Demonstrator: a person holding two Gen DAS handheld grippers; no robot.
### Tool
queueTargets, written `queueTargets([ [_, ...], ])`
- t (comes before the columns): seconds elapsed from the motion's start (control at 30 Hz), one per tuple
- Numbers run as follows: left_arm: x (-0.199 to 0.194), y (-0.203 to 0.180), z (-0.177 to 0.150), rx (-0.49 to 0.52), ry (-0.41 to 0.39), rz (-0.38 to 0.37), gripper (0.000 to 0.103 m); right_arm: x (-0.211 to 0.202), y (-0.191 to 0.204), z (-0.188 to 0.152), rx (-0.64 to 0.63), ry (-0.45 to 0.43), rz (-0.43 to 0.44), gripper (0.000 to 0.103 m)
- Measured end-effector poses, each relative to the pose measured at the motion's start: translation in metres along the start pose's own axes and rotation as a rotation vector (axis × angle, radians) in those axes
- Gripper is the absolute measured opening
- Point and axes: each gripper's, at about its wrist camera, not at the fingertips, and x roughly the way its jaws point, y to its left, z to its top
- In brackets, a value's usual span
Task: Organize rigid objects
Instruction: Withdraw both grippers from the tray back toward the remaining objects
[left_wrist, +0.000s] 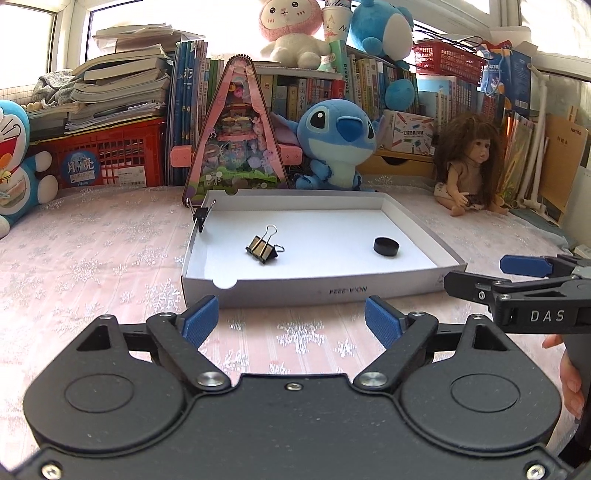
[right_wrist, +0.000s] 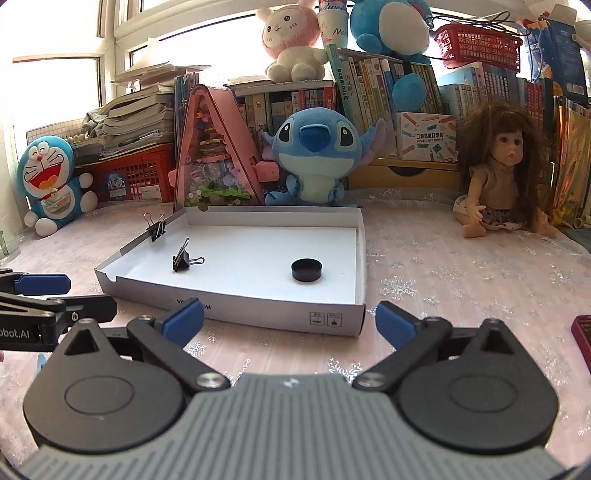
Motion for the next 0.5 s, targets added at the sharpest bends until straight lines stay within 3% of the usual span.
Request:
queueTargets([
  [0.27, -0.014, 0.006, -0.024, -0.016, 0.001, -0.013, 0.085, -0.016, 0.014, -0.022, -0.098, -0.025, -0.012, 0.103],
  [0.5, -0.024, 0.006, -0.042, -0.005, 0.003, -0.011, 0.086, -0.032, 0.013, -0.044, -0.111, -0.022, -0.017, 0.103],
])
